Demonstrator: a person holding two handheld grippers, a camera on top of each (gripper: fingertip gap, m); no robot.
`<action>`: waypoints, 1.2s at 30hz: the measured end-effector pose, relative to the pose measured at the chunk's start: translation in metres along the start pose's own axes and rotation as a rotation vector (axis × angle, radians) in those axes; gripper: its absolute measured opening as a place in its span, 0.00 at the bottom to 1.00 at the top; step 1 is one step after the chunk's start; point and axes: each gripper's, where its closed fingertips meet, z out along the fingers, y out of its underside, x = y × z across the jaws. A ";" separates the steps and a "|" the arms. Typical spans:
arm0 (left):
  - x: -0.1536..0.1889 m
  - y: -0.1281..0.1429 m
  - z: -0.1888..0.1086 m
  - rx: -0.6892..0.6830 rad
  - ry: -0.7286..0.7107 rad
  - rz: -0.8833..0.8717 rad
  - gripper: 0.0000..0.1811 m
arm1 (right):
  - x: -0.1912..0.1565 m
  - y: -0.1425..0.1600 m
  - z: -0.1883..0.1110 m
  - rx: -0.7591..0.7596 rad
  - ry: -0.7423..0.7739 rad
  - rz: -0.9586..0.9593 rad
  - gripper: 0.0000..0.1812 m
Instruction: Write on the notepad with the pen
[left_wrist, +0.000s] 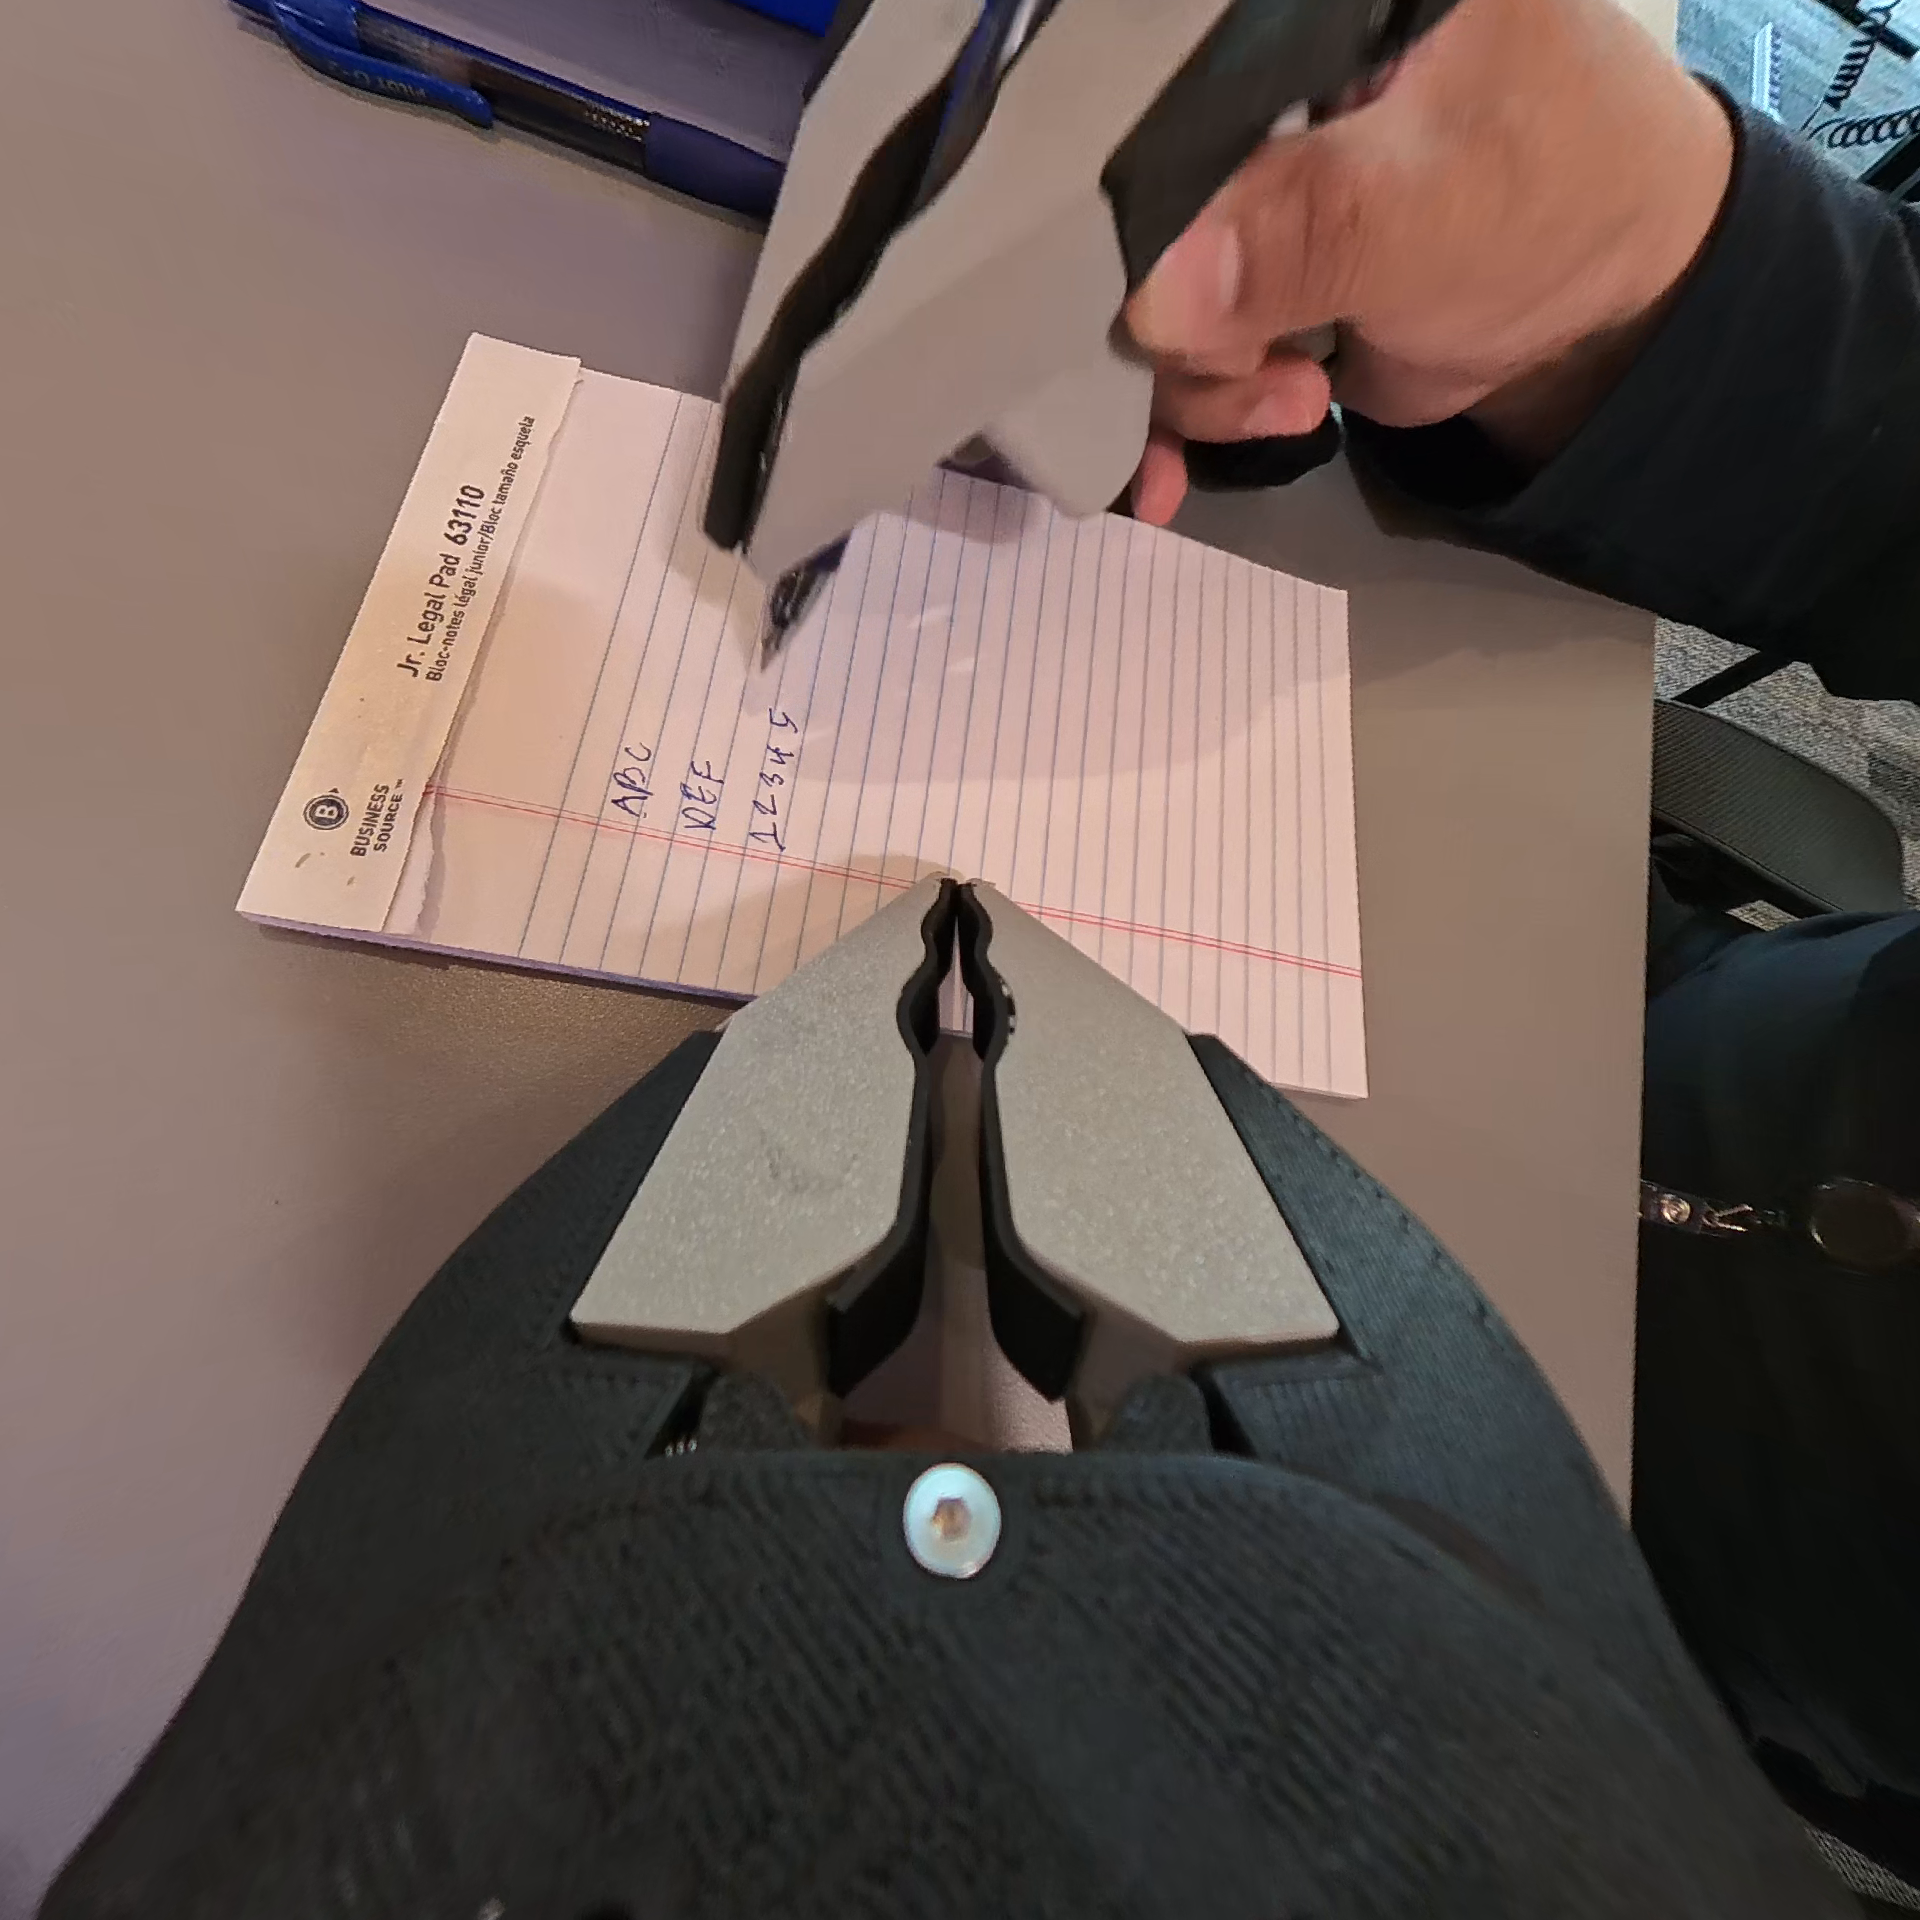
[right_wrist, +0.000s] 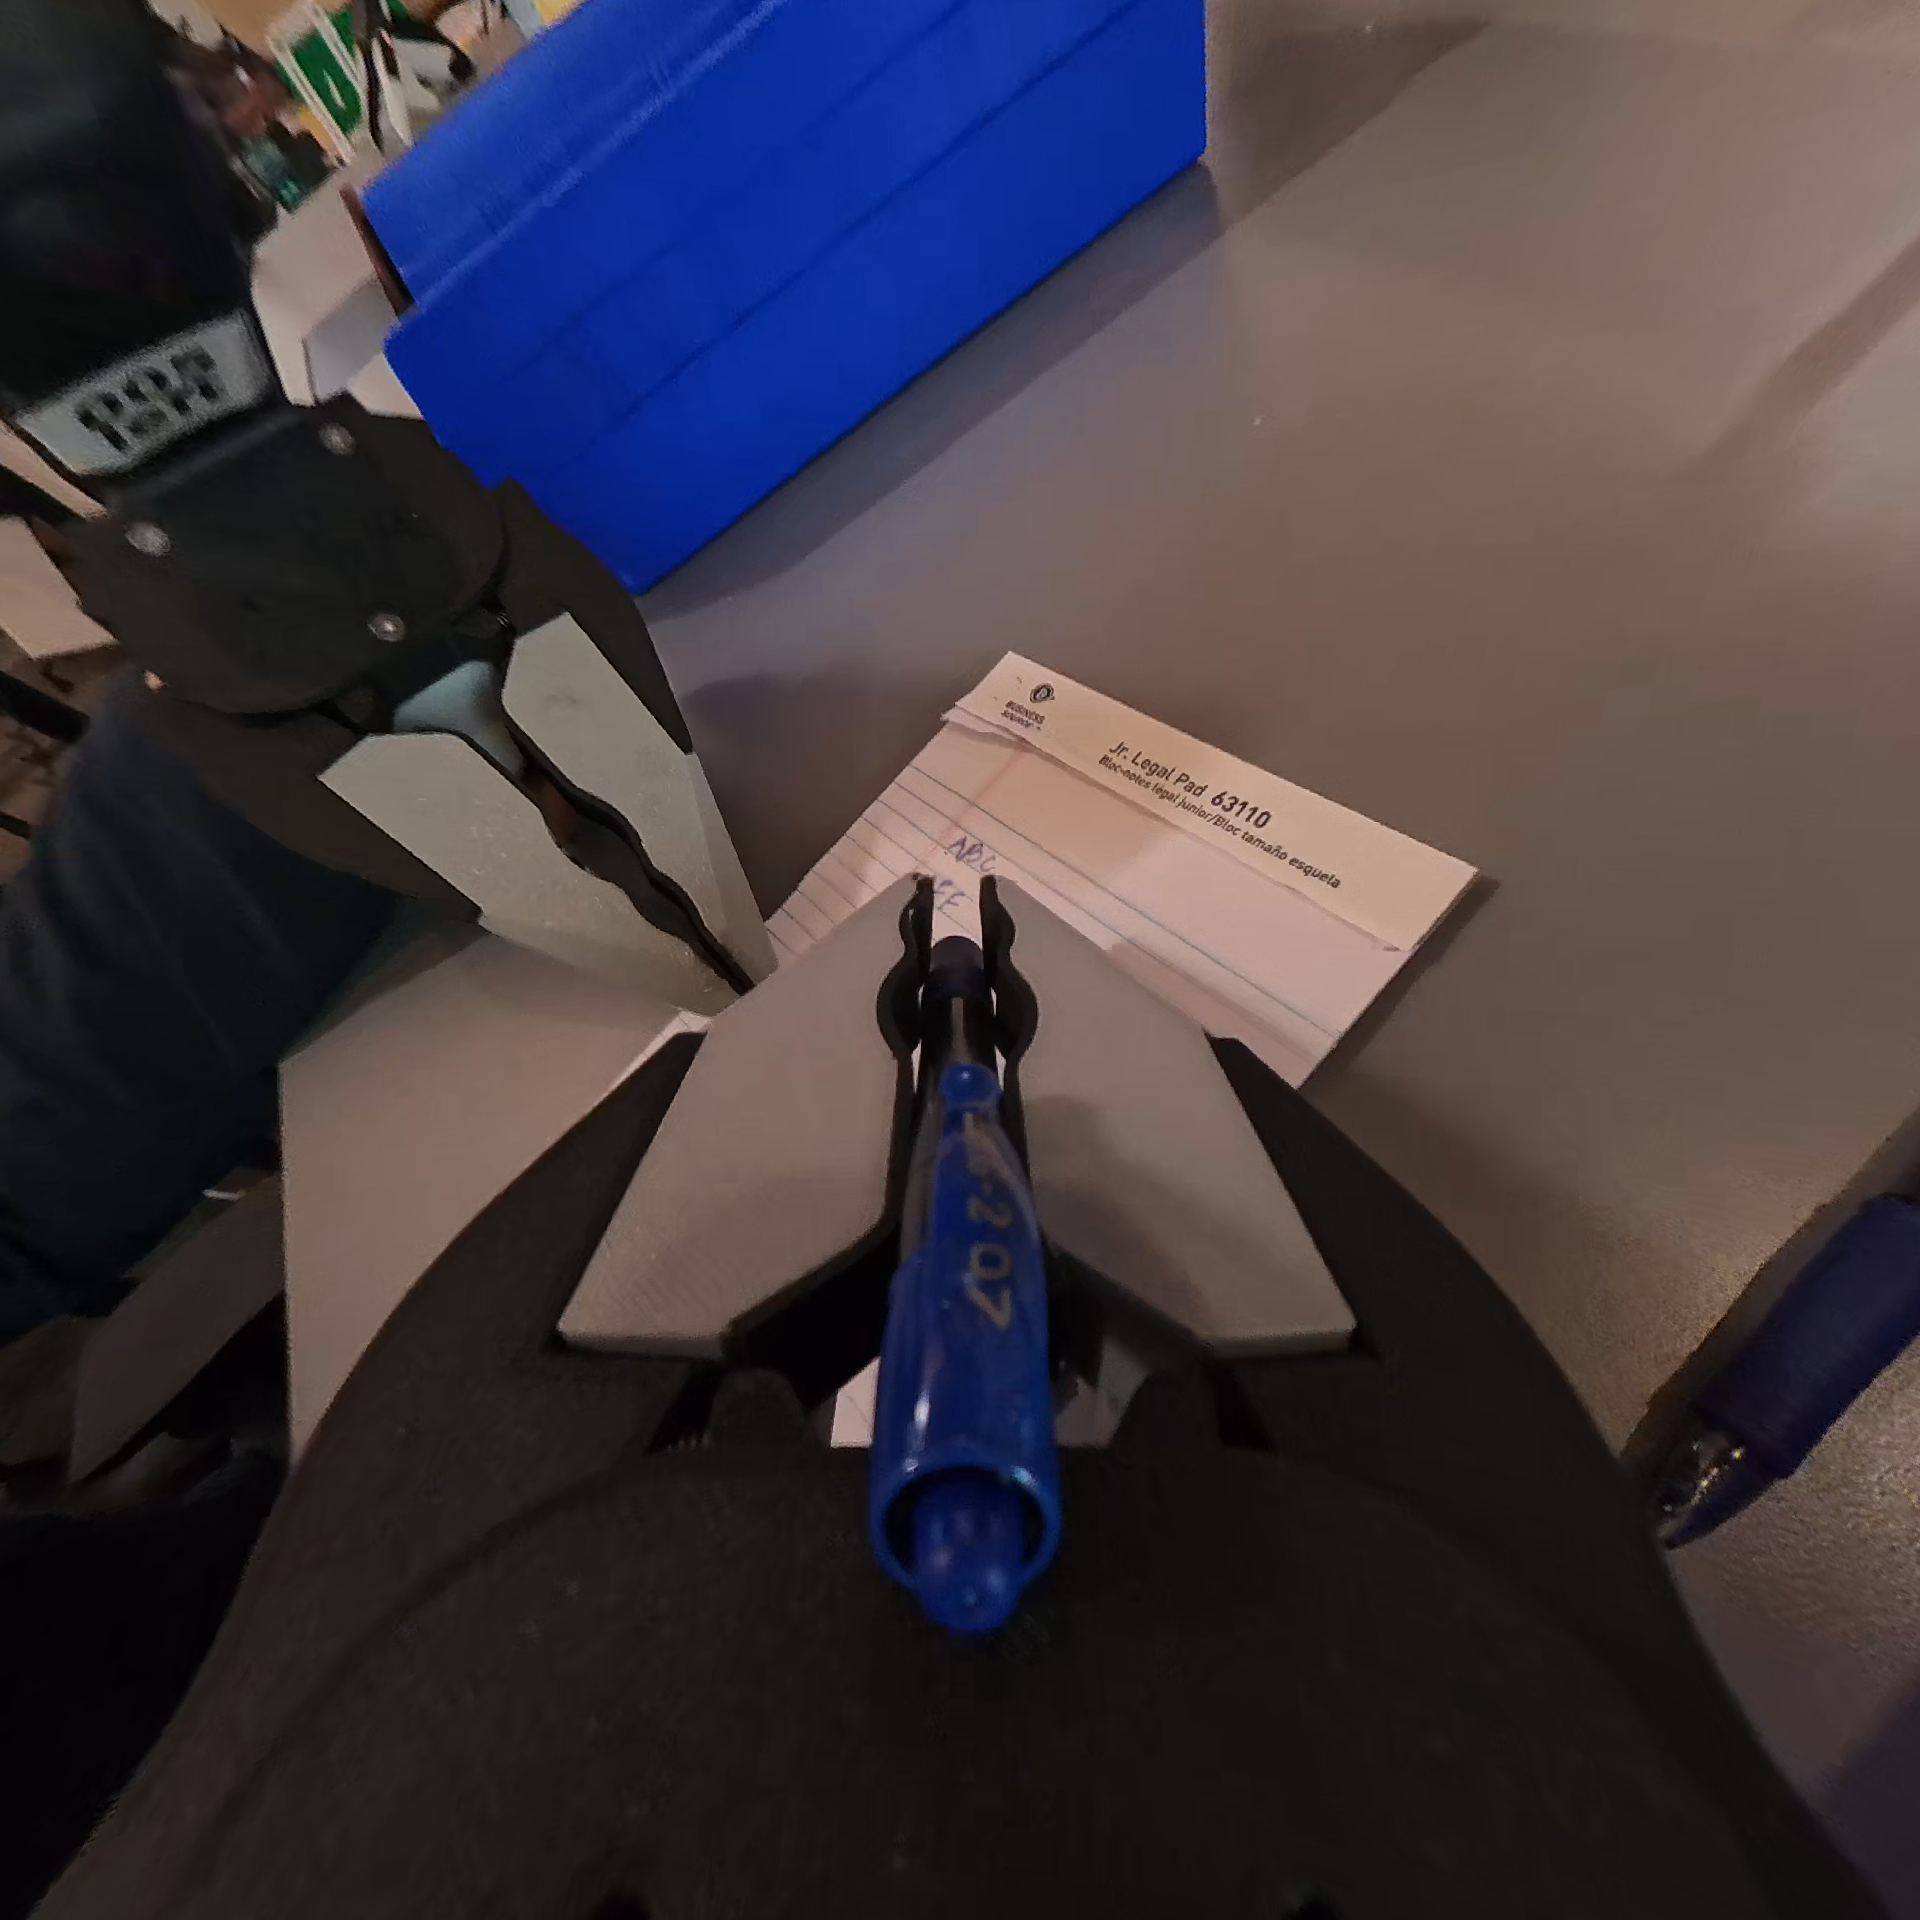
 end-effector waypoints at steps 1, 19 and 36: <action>0.000 0.000 0.000 0.000 -0.001 0.001 0.00 | -0.001 -0.003 -0.002 0.015 -0.011 0.010 0.03; 0.000 -0.001 0.000 0.002 0.004 -0.010 0.00 | -0.014 -0.030 -0.013 0.168 0.024 -0.157 0.03; 0.012 -0.019 -0.009 0.125 0.091 -0.020 0.00 | -0.071 -0.056 -0.042 0.375 -0.335 -0.179 0.03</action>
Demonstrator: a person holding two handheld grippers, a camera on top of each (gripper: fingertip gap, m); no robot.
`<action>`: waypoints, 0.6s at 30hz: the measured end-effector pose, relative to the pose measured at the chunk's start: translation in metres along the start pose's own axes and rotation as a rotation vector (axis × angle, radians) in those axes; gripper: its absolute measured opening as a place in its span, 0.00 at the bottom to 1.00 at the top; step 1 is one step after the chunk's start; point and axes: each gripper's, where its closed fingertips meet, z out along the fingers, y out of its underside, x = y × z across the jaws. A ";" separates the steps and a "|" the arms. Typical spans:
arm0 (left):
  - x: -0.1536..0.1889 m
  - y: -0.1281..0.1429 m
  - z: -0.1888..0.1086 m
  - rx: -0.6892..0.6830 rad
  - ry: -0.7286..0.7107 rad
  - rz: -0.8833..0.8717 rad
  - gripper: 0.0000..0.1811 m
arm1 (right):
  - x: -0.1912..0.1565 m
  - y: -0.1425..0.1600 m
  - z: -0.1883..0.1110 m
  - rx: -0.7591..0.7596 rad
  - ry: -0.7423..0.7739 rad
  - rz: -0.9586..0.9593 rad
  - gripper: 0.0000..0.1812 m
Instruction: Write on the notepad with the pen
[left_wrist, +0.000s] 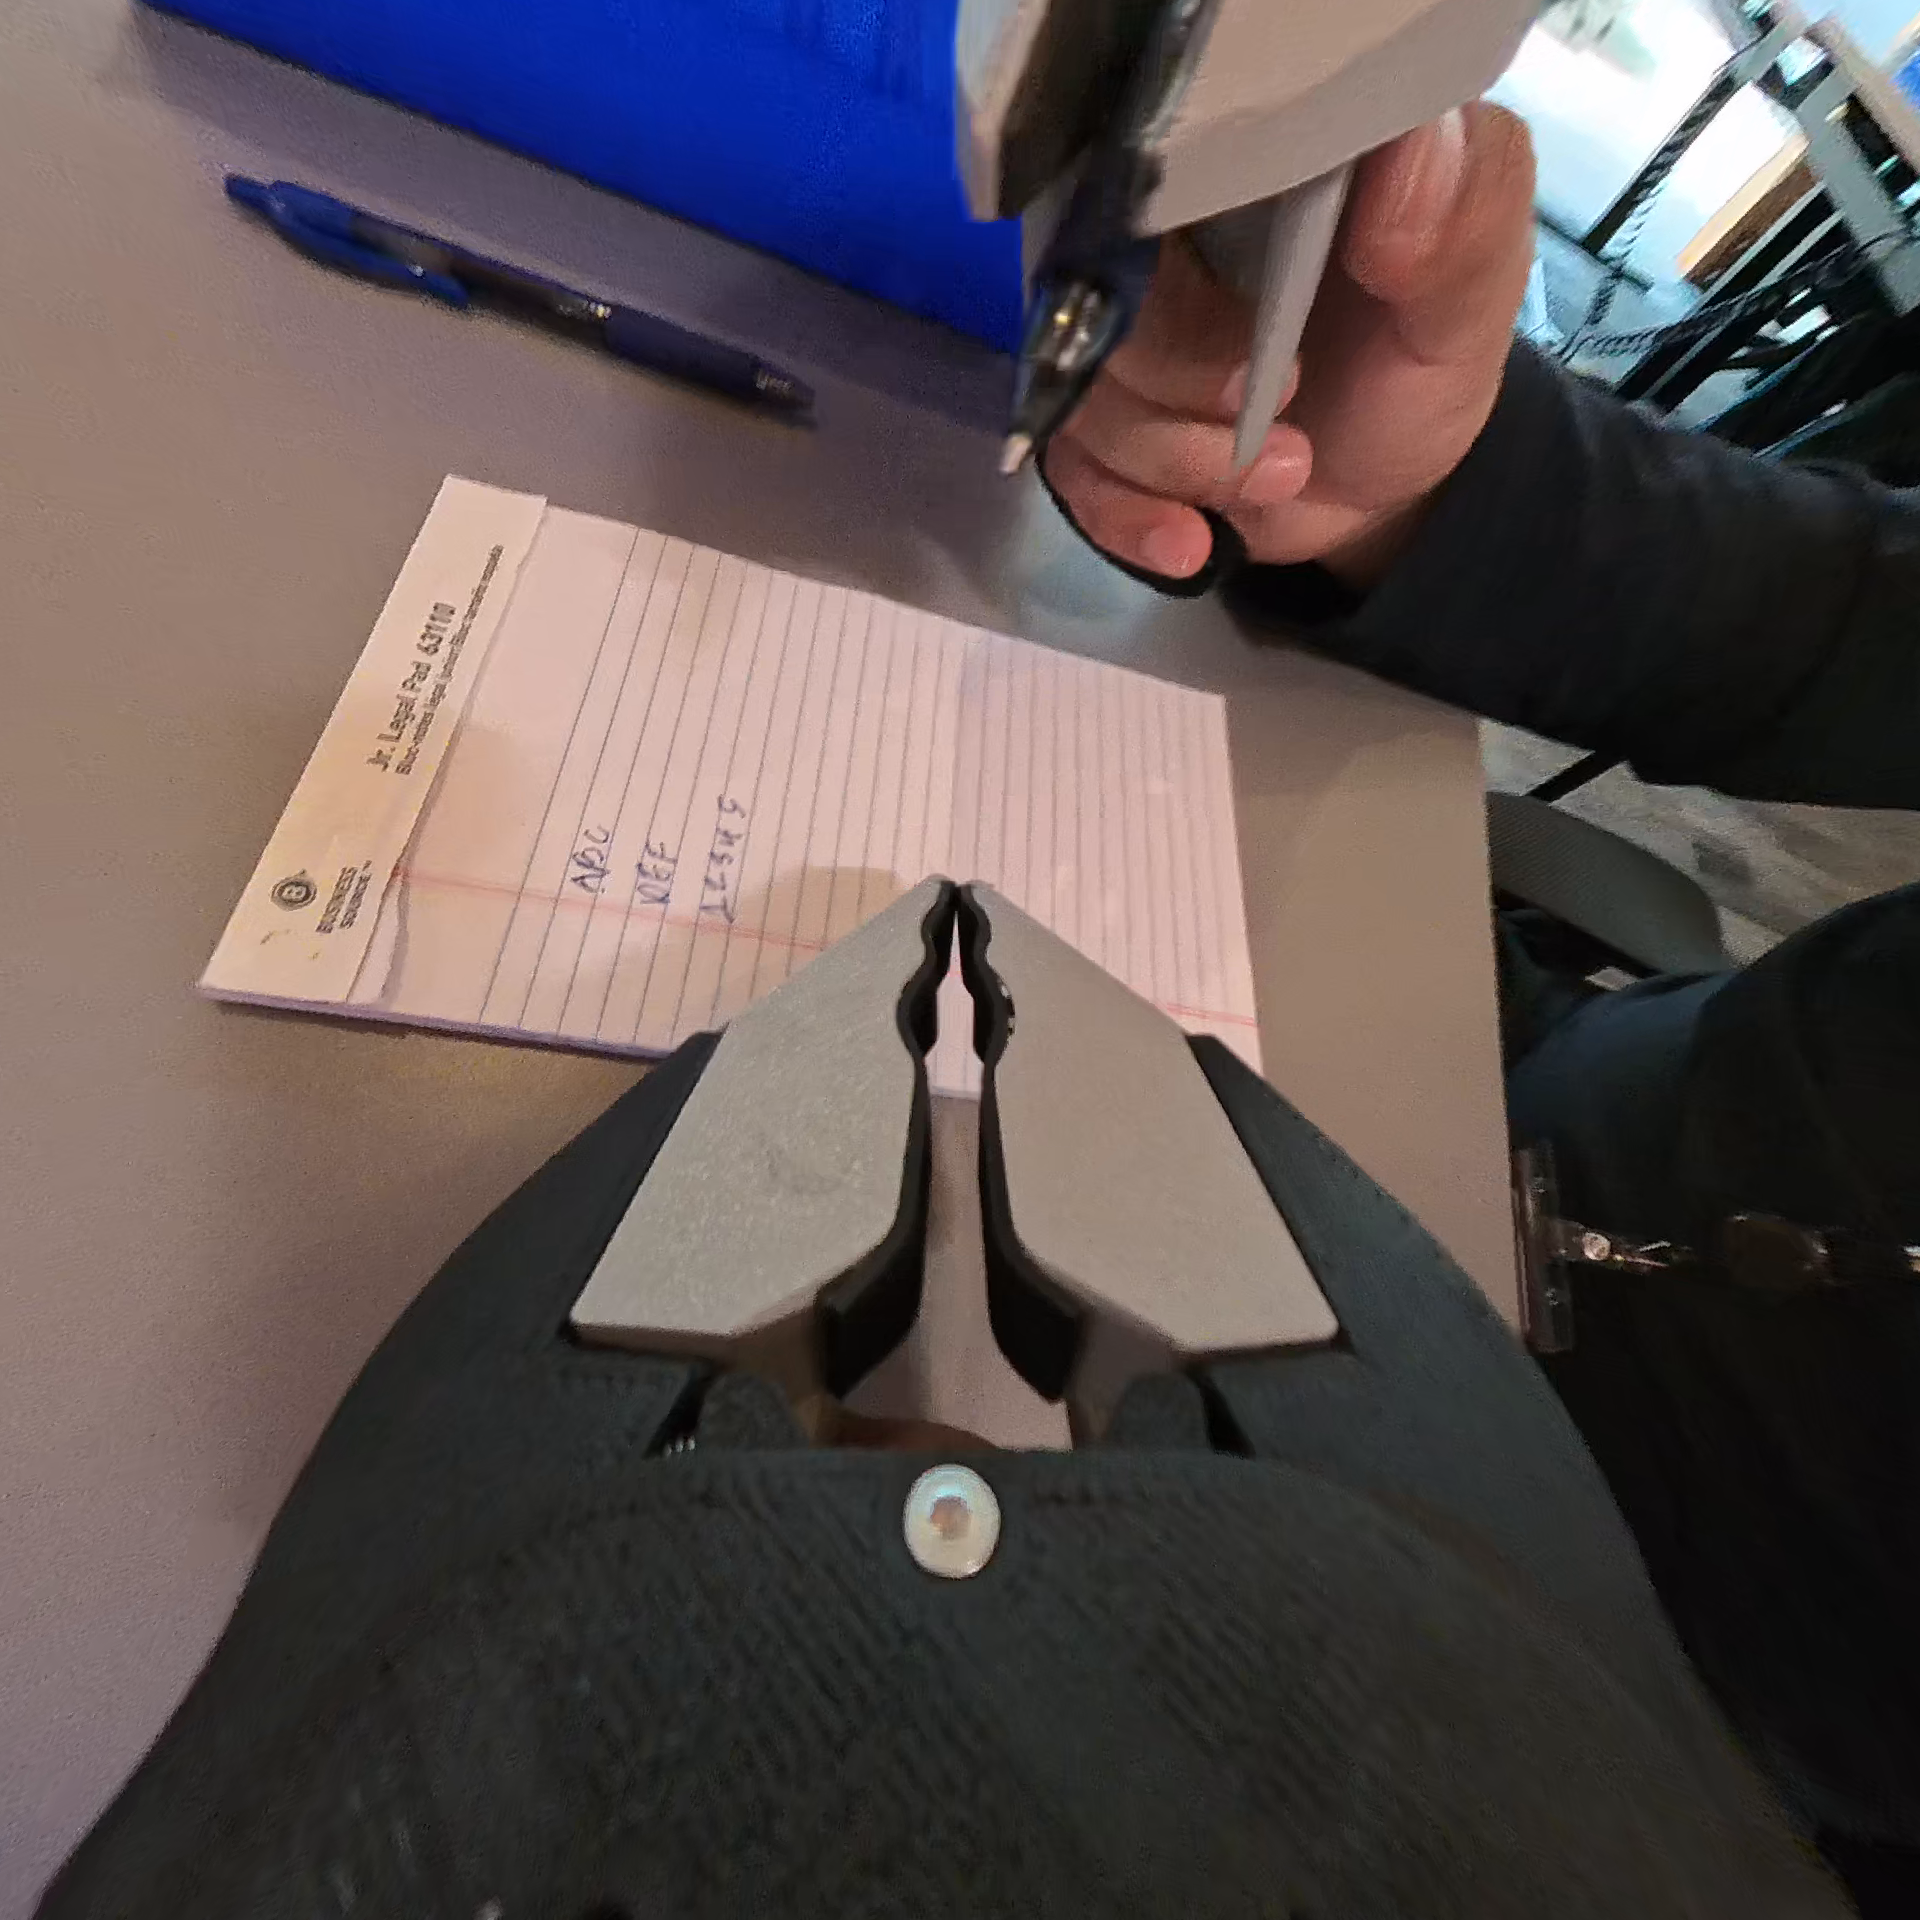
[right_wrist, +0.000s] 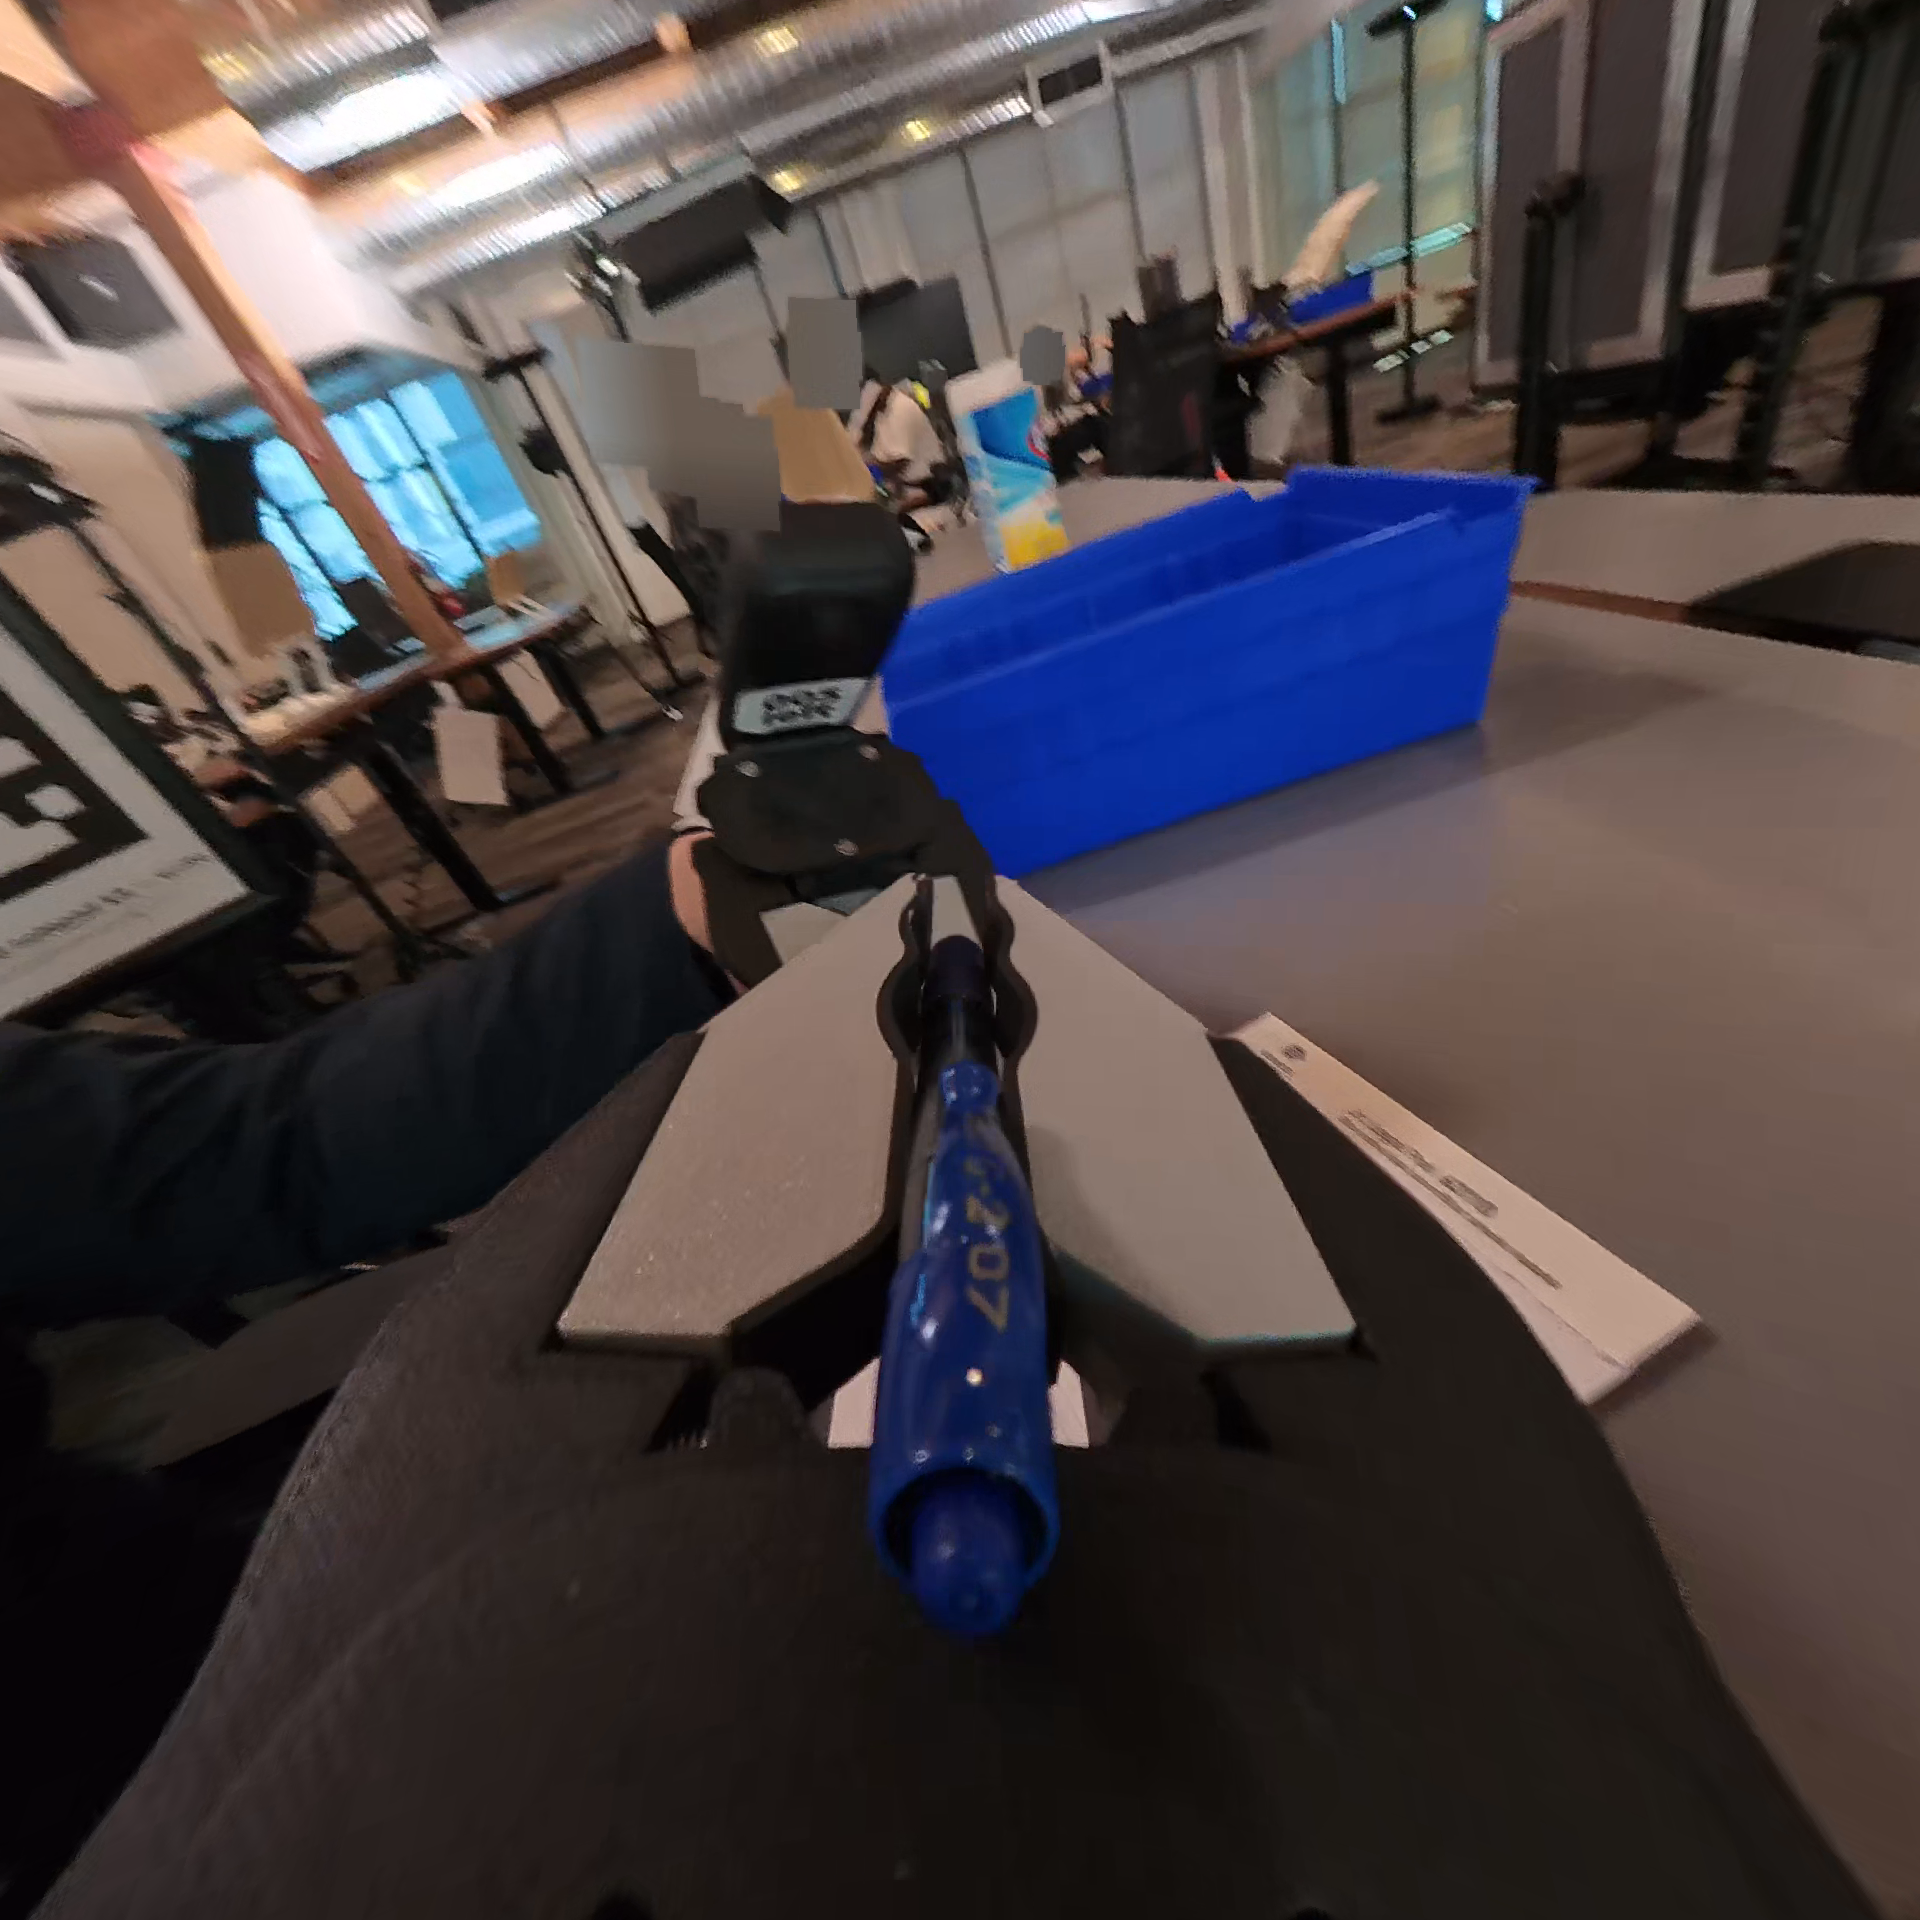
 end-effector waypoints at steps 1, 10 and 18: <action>0.002 -0.004 -0.001 0.021 0.014 0.001 0.00 | -0.005 -0.004 -0.001 0.022 -0.035 0.010 0.03; 0.019 -0.037 -0.018 0.218 0.085 0.038 0.09 | -0.023 -0.005 -0.001 0.031 -0.160 0.042 0.03; 0.014 -0.037 -0.017 0.213 0.061 0.021 0.11 | -0.020 0.001 0.002 -0.001 -0.125 0.020 0.03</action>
